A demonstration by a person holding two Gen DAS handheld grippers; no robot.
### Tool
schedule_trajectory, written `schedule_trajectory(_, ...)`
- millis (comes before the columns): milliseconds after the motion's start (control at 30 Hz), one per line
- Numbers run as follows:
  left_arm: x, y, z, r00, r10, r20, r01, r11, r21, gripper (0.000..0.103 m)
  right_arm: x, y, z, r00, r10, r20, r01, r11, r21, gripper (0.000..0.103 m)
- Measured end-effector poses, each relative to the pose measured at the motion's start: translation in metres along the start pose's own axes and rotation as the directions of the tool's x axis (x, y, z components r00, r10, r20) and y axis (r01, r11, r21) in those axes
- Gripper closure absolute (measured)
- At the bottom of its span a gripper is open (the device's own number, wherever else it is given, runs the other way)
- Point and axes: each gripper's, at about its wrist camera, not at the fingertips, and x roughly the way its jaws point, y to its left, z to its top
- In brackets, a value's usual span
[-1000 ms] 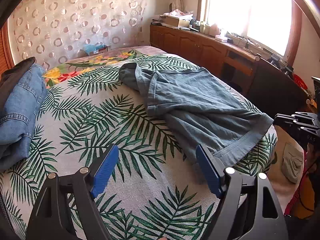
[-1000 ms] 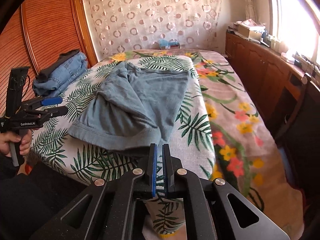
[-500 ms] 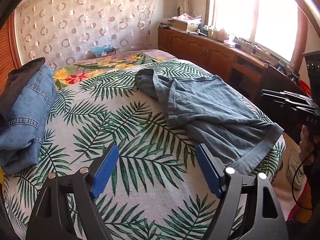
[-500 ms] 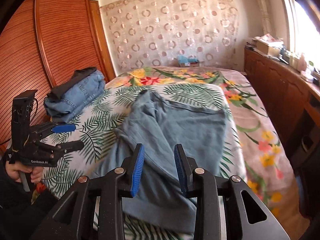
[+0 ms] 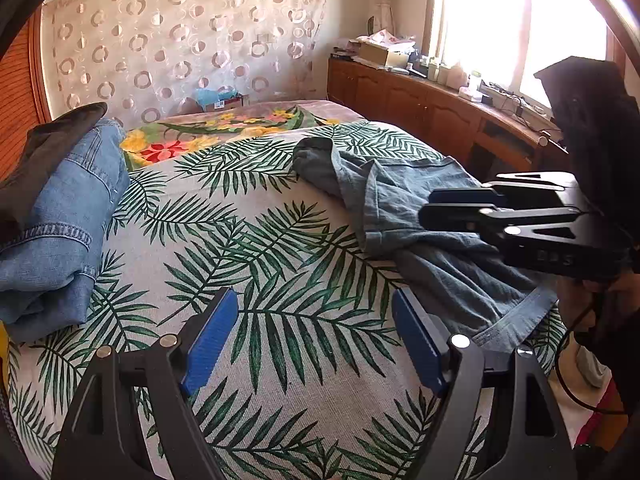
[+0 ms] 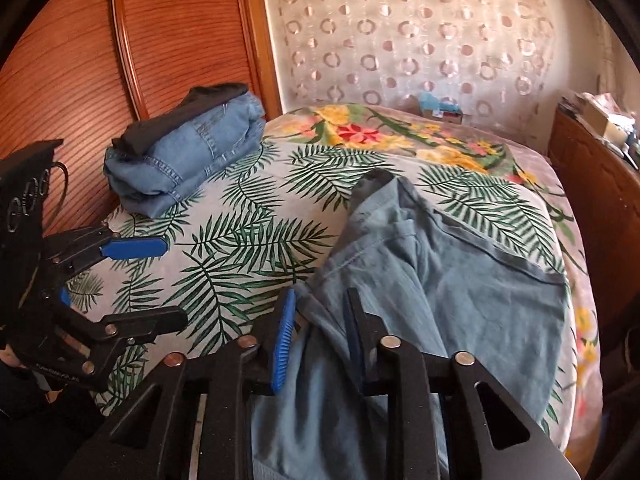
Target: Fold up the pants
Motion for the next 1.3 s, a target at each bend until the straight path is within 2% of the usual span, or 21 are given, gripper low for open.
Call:
schedule_trajectory(100, 0.000, 0.003, -0.002, 1.000, 0.001, -0.002, -0.001, 1.000, -0.006, 0.023, 0.010, 0.002, 0.007, 1.000, 0.020, -0.022, -0.021, 0.999, -0.030, 0.086)
schedule_trajectory(300, 0.002, 0.006, -0.006, 1.000, -0.004, -0.008, 0.004, 1.000, -0.018, 0.023, 0.035, -0.002, 0.012, 0.995, 0.035, -0.097, -0.040, 0.998, -0.058, 0.086)
schedule_trajectory(500, 0.004, 0.009, -0.010, 1.000, -0.005, -0.016, 0.005, 1.000, -0.027, 0.023, 0.046, -0.007, 0.013, 0.992, 0.005, -0.127, -0.014, 0.997, -0.070, 0.086)
schedule_trajectory(700, 0.006, 0.008, -0.010, 1.000, -0.007, -0.020, 0.006, 1.000, -0.025, 0.023, 0.055, 0.005, 0.015, 0.989, -0.025, -0.148, 0.008, 0.993, -0.119, 0.086)
schedule_trajectory(767, 0.006, 0.008, -0.010, 1.000, -0.007, -0.019, 0.007, 1.000, -0.024, 0.023, 0.057, 0.008, 0.015, 0.988, -0.041, -0.146, 0.020, 0.990, -0.141, 0.086)
schedule_trajectory(833, 0.006, 0.008, -0.010, 1.000, -0.007, -0.019, 0.007, 1.000, -0.025, 0.023, 0.063, 0.012, 0.014, 0.988, -0.067, -0.142, 0.044, 0.986, -0.163, 0.099)
schedule_trajectory(867, 0.006, 0.008, -0.010, 1.000, -0.008, -0.020, 0.008, 1.000, -0.024, 0.023, 0.064, 0.012, 0.015, 0.986, -0.079, -0.144, 0.056, 0.986, -0.158, 0.100)
schedule_trajectory(1000, 0.005, 0.005, -0.010, 1.000, -0.010, -0.024, 0.010, 1.000, -0.012, 0.023, 0.053, 0.003, 0.020, 0.992, -0.078, -0.101, 0.065, 0.991, -0.119, 0.101)
schedule_trajectory(1167, 0.005, 0.001, -0.009, 1.000, -0.015, -0.025, 0.015, 1.000, -0.008, 0.023, 0.022, -0.029, 0.034, 0.996, -0.078, -0.032, 0.077, 0.996, -0.032, 0.101)
schedule_trajectory(1300, 0.006, -0.005, -0.004, 0.999, -0.023, -0.023, 0.023, 1.000, 0.008, 0.023, 0.003, -0.059, 0.039, 0.993, -0.119, 0.004, 0.119, 0.993, 0.024, 0.101)
